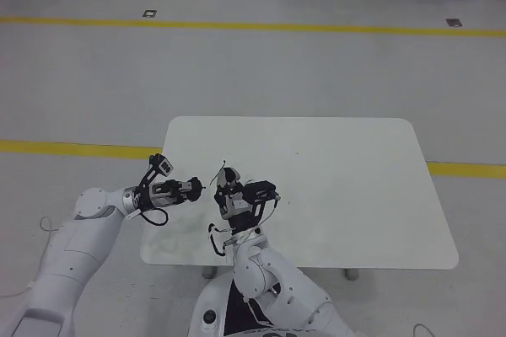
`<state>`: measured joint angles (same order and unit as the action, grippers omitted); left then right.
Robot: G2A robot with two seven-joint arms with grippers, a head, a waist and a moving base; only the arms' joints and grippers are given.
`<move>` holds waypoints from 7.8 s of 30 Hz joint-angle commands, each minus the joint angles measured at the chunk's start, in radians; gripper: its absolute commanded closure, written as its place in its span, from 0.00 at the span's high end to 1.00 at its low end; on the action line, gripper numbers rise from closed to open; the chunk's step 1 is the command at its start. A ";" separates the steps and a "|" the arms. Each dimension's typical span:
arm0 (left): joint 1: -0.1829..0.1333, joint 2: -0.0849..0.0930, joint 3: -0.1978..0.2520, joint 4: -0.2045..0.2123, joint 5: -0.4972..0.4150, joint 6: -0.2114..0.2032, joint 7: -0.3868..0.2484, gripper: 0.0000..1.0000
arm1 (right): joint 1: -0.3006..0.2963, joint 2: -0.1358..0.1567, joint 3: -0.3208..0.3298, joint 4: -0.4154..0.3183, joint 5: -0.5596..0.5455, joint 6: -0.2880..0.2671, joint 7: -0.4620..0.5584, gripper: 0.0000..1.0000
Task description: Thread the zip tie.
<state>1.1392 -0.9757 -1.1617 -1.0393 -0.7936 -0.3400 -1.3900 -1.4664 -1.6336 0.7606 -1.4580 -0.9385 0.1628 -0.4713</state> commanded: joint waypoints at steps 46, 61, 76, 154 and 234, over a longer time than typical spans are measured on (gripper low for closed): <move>0.000 0.000 0.000 0.000 0.000 0.000 0.000 0.00 | 0.027 -0.009 -0.029 0.035 -0.012 0.019 -0.007 0.00; 0.000 0.000 0.000 0.000 0.000 0.000 0.000 0.00 | 0.022 -0.006 -0.028 0.032 -0.021 0.025 -0.012 0.00; 0.000 0.000 0.000 0.000 0.000 0.000 0.000 0.00 | 0.020 -0.003 -0.029 0.024 -0.026 0.018 -0.006 0.00; 0.000 0.000 0.000 0.000 0.000 0.000 0.000 0.00 | 0.020 -0.008 -0.022 0.044 -0.051 0.024 0.056 0.00; 0.000 0.000 0.000 0.000 0.000 0.000 0.000 0.00 | 0.029 -0.010 -0.039 0.093 -0.006 -0.063 0.061 0.00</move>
<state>1.1392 -0.9757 -1.1617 -1.0393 -0.7936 -0.3400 -1.3900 -1.4377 -1.6437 0.7217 -1.3657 -0.9437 0.0996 -0.4121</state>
